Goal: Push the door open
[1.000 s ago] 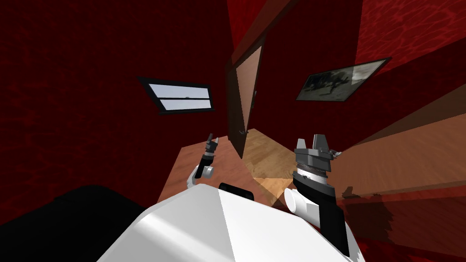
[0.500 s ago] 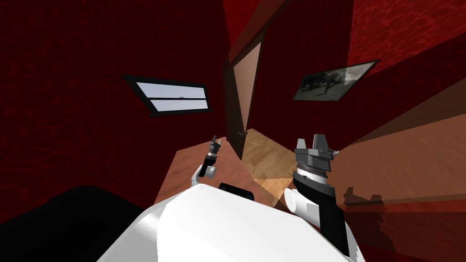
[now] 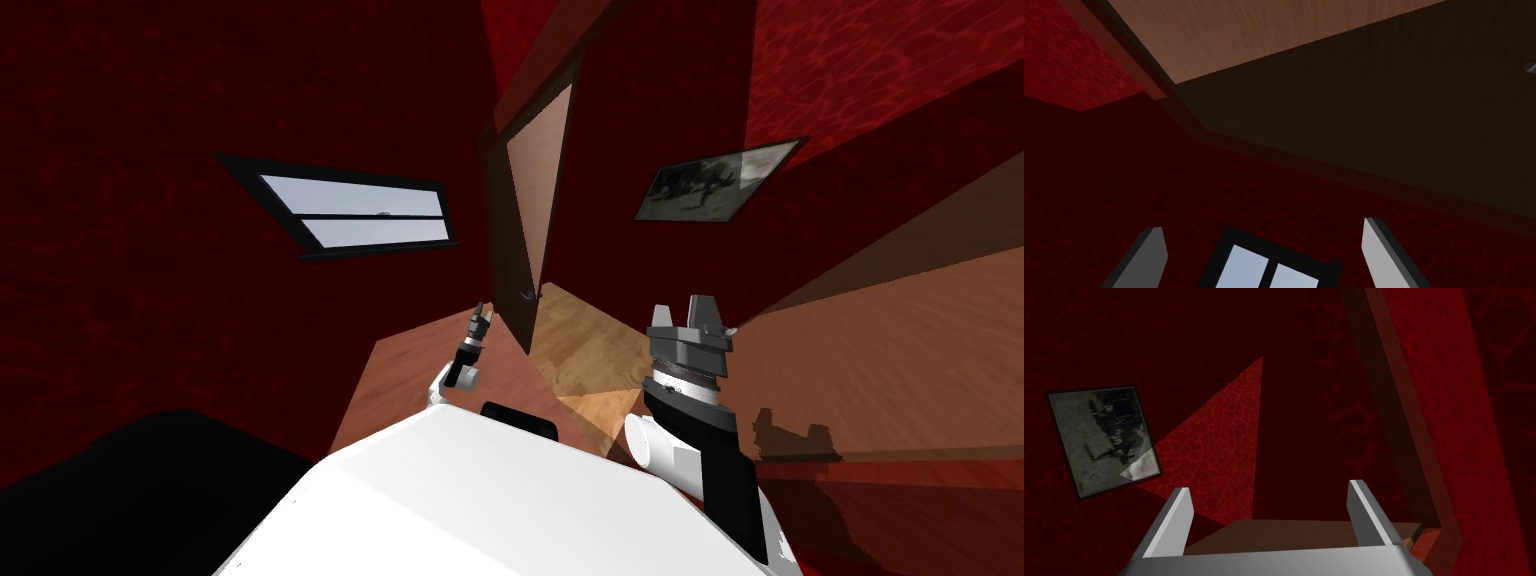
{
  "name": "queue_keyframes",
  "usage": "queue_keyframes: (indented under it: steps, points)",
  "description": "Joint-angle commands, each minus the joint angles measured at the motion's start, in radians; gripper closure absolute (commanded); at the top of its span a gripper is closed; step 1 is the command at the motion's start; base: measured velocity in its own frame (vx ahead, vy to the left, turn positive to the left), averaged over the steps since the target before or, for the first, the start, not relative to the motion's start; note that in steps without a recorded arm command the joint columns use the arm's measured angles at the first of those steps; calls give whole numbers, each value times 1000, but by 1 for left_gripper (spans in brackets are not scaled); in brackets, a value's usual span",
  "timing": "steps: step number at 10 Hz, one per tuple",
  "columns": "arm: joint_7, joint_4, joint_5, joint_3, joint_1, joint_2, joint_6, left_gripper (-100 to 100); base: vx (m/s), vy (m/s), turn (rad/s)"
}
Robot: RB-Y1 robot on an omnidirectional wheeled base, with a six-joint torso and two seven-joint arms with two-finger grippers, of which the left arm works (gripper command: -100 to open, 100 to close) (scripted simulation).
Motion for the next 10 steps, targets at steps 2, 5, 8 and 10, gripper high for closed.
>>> queue_keyframes:
  steps: [2,5,8,10]
  points:
    - [3,78,-6,-18,-31,4,-18,-100,75,68,-91]
    - [5,167,-13,-39,-68,7,-36,-100,81,87,-106]
    - [7,257,-20,-60,-106,9,-54,-100,81,84,-110]
    - [8,313,-24,-74,-131,10,-66,-100,77,86,-103]
